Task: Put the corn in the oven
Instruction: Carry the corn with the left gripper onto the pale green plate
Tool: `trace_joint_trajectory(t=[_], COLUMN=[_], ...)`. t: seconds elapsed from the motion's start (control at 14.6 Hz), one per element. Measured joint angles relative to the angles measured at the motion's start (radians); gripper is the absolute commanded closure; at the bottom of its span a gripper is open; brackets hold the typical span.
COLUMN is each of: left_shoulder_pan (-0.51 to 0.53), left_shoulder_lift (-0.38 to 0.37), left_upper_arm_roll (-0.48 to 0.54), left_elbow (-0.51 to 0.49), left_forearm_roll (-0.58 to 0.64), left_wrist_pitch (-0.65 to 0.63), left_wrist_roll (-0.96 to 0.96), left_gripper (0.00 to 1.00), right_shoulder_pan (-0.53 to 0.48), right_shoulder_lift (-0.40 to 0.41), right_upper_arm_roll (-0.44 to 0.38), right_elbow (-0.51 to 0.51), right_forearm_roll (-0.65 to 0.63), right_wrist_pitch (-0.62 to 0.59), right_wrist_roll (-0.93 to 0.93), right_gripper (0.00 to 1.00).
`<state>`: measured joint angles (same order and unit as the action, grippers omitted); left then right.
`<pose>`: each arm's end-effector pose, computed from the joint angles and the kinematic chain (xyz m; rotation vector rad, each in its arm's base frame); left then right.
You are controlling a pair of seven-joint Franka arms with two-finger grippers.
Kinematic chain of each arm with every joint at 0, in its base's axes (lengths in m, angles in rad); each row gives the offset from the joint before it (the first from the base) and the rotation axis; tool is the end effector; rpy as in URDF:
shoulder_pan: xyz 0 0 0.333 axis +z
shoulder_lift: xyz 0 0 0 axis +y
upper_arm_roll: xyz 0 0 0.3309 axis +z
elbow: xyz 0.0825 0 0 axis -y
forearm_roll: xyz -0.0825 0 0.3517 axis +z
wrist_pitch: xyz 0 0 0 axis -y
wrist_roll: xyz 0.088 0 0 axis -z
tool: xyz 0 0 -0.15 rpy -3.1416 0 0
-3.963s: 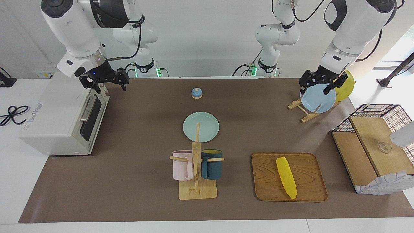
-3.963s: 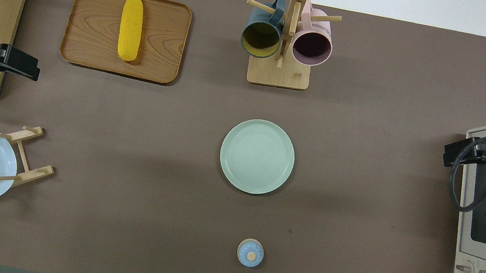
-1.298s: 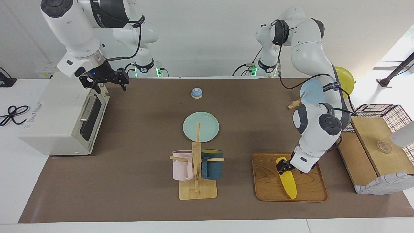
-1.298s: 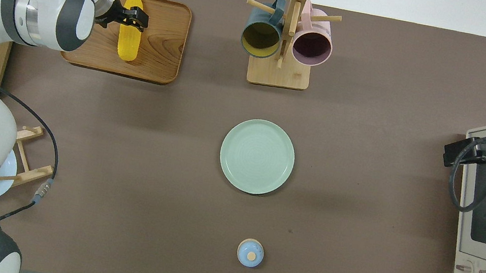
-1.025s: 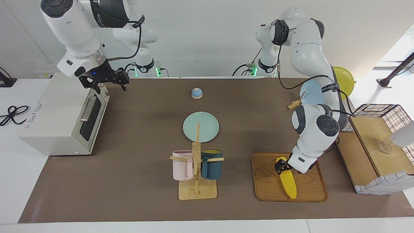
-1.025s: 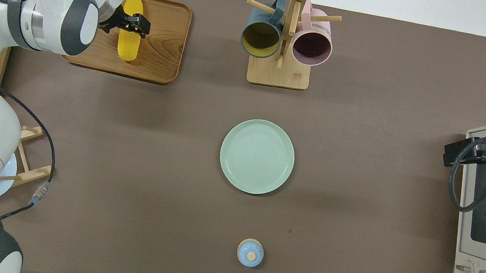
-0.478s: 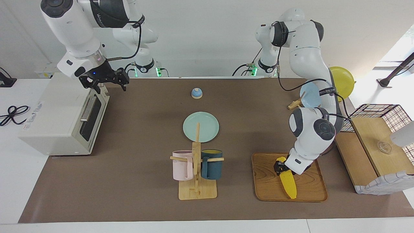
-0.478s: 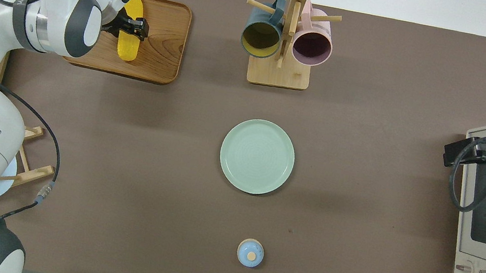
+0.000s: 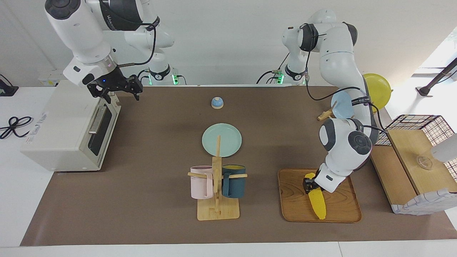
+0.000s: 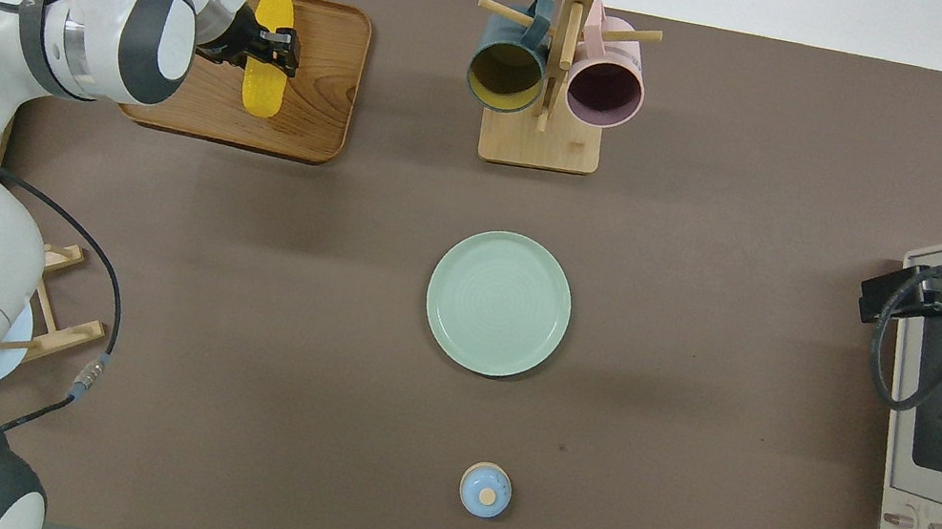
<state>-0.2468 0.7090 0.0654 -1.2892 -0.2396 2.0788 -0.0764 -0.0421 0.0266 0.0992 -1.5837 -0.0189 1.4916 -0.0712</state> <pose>0.7150 -0.1636 0.3195 2.9590 -0.0212 0.0880 0.5149 0.0258 0.5709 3.1143 0.1997 -0.1854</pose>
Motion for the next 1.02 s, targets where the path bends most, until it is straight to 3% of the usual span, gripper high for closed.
trace_joint_trajectory(t=[0.27,0.55,0.82,1.02], left_shoulder_pan=[-0.074,-0.269,-0.48,-0.566], left_shoulder_lift=[-0.142,-0.361,-0.474,-0.484], left_upper_arm_roll=[-0.003,-0.005,-0.005,-0.004], left_elbow=[-0.027,-0.28,-0.551,-0.658], left_forearm_roll=[-0.013,-0.014,-0.014,-0.014], left_wrist_pitch=[-0.141,-0.147,0.088,0.237], left_wrist_roll=[-0.132,-0.324,-0.501,-0.563], left_gripper=[1.0,1.0,1.0,1.0], right_shoulder_pan=[0.0,0.0,0.0,0.001], right_shoulder_lift=[0.0,0.0,0.0,0.0], right_upper_arm_roll=[0.0,0.0,0.0,0.0], right_elbow=[0.0,0.0,0.0,0.0], right_forearm_roll=[0.0,0.0,0.0,0.0], right_wrist_pitch=[0.0,0.0,0.0,0.0], right_wrist_roll=[0.0,0.0,0.0,0.0], right_gripper=[0.0,0.0,0.0,0.0])
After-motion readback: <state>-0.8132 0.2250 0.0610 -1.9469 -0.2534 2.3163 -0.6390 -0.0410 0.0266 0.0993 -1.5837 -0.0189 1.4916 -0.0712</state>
